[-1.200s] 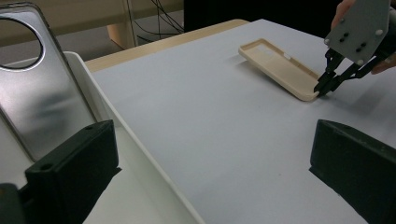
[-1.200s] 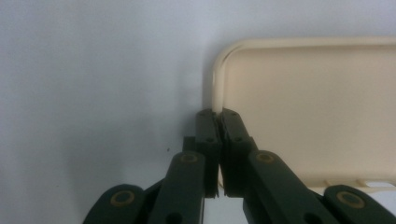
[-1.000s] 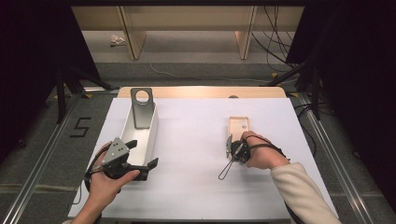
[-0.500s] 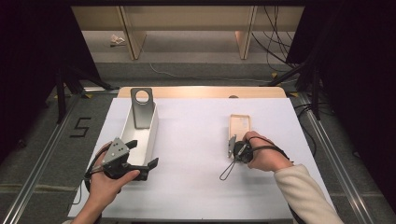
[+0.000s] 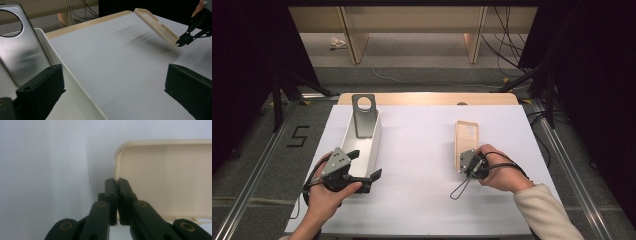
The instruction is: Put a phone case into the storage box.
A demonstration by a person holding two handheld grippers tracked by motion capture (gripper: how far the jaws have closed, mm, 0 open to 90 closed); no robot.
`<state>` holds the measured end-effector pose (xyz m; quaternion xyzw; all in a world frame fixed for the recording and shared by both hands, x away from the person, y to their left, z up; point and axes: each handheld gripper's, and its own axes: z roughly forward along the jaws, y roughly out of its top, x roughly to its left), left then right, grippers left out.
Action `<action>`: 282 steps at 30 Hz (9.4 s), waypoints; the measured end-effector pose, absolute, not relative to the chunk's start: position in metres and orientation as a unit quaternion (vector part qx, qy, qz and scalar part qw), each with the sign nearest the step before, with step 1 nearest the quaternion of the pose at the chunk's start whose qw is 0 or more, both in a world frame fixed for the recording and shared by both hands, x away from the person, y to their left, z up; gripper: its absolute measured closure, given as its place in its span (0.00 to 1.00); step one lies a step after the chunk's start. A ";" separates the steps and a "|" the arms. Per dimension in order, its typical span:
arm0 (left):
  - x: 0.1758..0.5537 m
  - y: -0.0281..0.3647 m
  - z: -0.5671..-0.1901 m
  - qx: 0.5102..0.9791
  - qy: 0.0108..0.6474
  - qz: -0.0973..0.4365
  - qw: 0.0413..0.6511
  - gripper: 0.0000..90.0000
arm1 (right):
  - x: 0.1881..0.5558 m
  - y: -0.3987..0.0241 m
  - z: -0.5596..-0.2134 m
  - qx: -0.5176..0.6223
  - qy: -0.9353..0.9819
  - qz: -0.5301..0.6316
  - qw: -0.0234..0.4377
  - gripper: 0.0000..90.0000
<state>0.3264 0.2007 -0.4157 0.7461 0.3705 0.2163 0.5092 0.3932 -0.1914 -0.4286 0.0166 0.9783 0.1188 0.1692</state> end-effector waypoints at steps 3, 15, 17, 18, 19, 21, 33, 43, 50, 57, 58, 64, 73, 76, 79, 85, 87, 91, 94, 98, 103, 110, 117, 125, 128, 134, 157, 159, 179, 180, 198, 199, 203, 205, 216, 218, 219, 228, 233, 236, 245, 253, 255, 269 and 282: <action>0.327 0.200 -0.416 0.746 0.371 0.216 0.509 0.02 | 0.389 -0.192 -0.427 0.014 0.976 0.141 0.166 0.98; 0.328 0.199 -0.415 0.747 0.371 0.215 0.508 0.03 | 0.375 -0.193 -0.423 0.016 0.963 0.205 0.176 0.98; 0.329 0.197 -0.415 0.748 0.370 0.215 0.507 0.03 | 0.372 -0.194 -0.424 0.016 0.963 0.210 0.171 0.98; 0.330 0.195 -0.415 0.749 0.369 0.214 0.506 0.04 | 0.371 -0.194 -0.425 0.014 0.961 0.212 0.175 0.98; 0.331 0.194 -0.415 0.750 0.369 0.214 0.506 0.04 | 0.369 -0.194 -0.426 0.014 0.961 0.214 0.173 0.98; 0.333 0.192 -0.414 0.750 0.368 0.214 0.506 0.05 | 0.367 -0.194 -0.426 0.013 0.960 0.219 0.172 0.98; 0.349 0.171 -0.402 0.755 0.361 0.205 0.507 0.07 | 0.355 -0.192 -0.428 0.002 0.957 0.235 0.169 0.98; 0.368 0.144 -0.390 0.759 0.350 0.193 0.514 0.08 | 0.350 -0.184 -0.425 -0.011 0.955 0.243 0.172 0.98; 0.379 0.124 -0.387 0.767 0.343 0.181 0.512 0.11 | 0.346 -0.179 -0.424 -0.016 0.954 0.246 0.172 0.98; 0.389 0.107 -0.384 0.770 0.342 0.165 0.512 0.12 | 0.344 -0.176 -0.423 -0.023 0.952 0.249 0.178 0.98; 0.390 0.106 -0.384 0.770 0.343 0.164 0.512 0.13 | 0.344 -0.175 -0.423 -0.026 0.952 0.250 0.177 0.98; 0.397 0.093 -0.382 0.771 0.346 0.149 0.513 0.15 | 0.342 -0.173 -0.424 -0.027 0.952 0.248 0.176 0.98; 0.407 0.076 -0.383 0.785 0.342 0.147 0.495 0.17 | 0.341 -0.171 -0.423 -0.032 0.952 0.250 0.176 0.98; 0.410 0.069 -0.384 0.789 0.340 0.147 0.490 0.17 | 0.340 -0.169 -0.422 -0.038 0.952 0.249 0.174 0.98; 0.412 0.064 -0.384 0.789 0.340 0.145 0.490 0.17 | 0.339 -0.168 -0.422 -0.038 0.951 0.251 0.177 0.98; 0.419 0.055 -0.384 0.793 0.343 0.141 0.483 0.17 | 0.338 -0.166 -0.421 -0.042 0.950 0.252 0.182 0.98; 0.420 0.053 -0.384 0.792 0.344 0.140 0.484 0.18 | 0.338 -0.166 -0.421 -0.045 0.950 0.252 0.181 0.98; 0.424 0.048 -0.386 0.793 0.350 0.130 0.481 0.22 | 0.337 -0.165 -0.421 -0.046 0.951 0.250 0.176 0.98; 0.426 0.045 -0.388 0.792 0.357 0.120 0.480 0.28 | 0.337 -0.164 -0.421 -0.051 0.949 0.252 0.184 0.98; 0.428 0.042 -0.388 0.792 0.361 0.111 0.479 0.38 | 0.337 -0.164 -0.421 -0.051 0.950 0.250 0.182 0.98; 0.430 0.039 -0.389 0.791 0.370 0.096 0.478 0.48 | 0.337 -0.164 -0.421 -0.054 0.949 0.249 0.184 0.98; 0.432 0.038 -0.391 0.793 0.373 0.081 0.475 0.57 | 0.336 -0.163 -0.421 -0.053 0.949 0.248 0.185 0.98; 0.434 0.037 -0.394 0.791 0.383 0.066 0.472 0.64 | 0.337 -0.162 -0.421 -0.058 0.947 0.251 0.191 0.98; 0.435 0.037 -0.393 0.786 0.387 0.054 0.479 0.71 | 0.336 -0.161 -0.421 -0.060 0.948 0.246 0.191 0.98; 0.434 0.037 -0.392 0.781 0.388 0.047 0.487 0.74 | 0.336 -0.161 -0.422 -0.061 0.950 0.241 0.190 0.98; 0.431 0.036 -0.389 0.774 0.390 0.037 0.497 0.80 | 0.336 -0.160 -0.424 -0.064 0.950 0.236 0.195 0.98; 0.421 0.038 -0.378 0.765 0.362 0.091 0.525 0.91 | 0.344 -0.166 -0.425 -0.006 0.945 0.265 0.193 0.67; 0.421 0.039 -0.378 0.763 0.361 0.096 0.528 0.91 | 0.344 -0.167 -0.425 0.009 0.940 0.282 0.195 0.62; 0.422 0.073 -0.361 0.743 0.360 0.142 0.546 0.91 | 0.344 -0.212 -0.418 0.183 0.858 0.439 0.195 0.31; 0.422 0.075 -0.360 0.741 0.361 0.144 0.548 0.91 | 0.345 -0.215 -0.418 0.190 0.854 0.443 0.197 0.30; 0.426 0.110 -0.341 0.723 0.375 0.174 0.554 0.91 | 0.347 -0.242 -0.421 0.255 0.817 0.475 0.203 0.26; 0.426 0.111 -0.341 0.722 0.376 0.175 0.555 0.91 | 0.348 -0.243 -0.421 0.257 0.815 0.476 0.206 0.26; 0.427 0.117 -0.338 0.720 0.380 0.177 0.554 0.91 | 0.349 -0.247 -0.421 0.266 0.810 0.479 0.208 0.25; 0.428 0.120 -0.337 0.720 0.379 0.178 0.552 0.91 | 0.349 -0.248 -0.420 0.268 0.808 0.480 0.210 0.25; 0.430 0.136 -0.331 0.713 0.388 0.190 0.553 0.91 | 0.350 -0.251 -0.420 0.277 0.801 0.484 0.215 0.26; 0.430 0.140 -0.329 0.710 0.390 0.192 0.553 0.91 | 0.350 -0.251 -0.419 0.278 0.800 0.485 0.217 0.25; 0.430 0.142 -0.329 0.710 0.391 0.194 0.553 0.91 | 0.350 -0.251 -0.419 0.279 0.799 0.486 0.217 0.25; 0.434 0.158 -0.324 0.702 0.400 0.205 0.552 0.91 | 0.350 -0.252 -0.418 0.284 0.796 0.487 0.220 0.25; 0.436 0.166 -0.322 0.699 0.403 0.213 0.552 0.91 | 0.351 -0.253 -0.419 0.286 0.795 0.487 0.221 0.26; 0.438 0.170 -0.321 0.698 0.403 0.216 0.552 0.91 | 0.351 -0.253 -0.419 0.287 0.796 0.485 0.221 0.26; 0.442 0.181 -0.319 0.692 0.406 0.225 0.553 0.91 | 0.351 -0.254 -0.419 0.289 0.796 0.483 0.223 0.26; 0.444 0.192 -0.315 0.687 0.408 0.235 0.553 0.91 | 0.351 -0.254 -0.419 0.291 0.795 0.483 0.226 0.27; 0.445 0.195 -0.314 0.686 0.409 0.237 0.553 0.91 | 0.351 -0.254 -0.419 0.291 0.794 0.483 0.226 0.27; 0.454 0.218 -0.313 0.679 0.420 0.246 0.550 0.91 | 0.352 -0.255 -0.420 0.296 0.792 0.483 0.227 0.27; 0.463 0.235 -0.312 0.675 0.428 0.257 0.544 0.91 | 0.352 -0.256 -0.420 0.300 0.790 0.486 0.226 0.27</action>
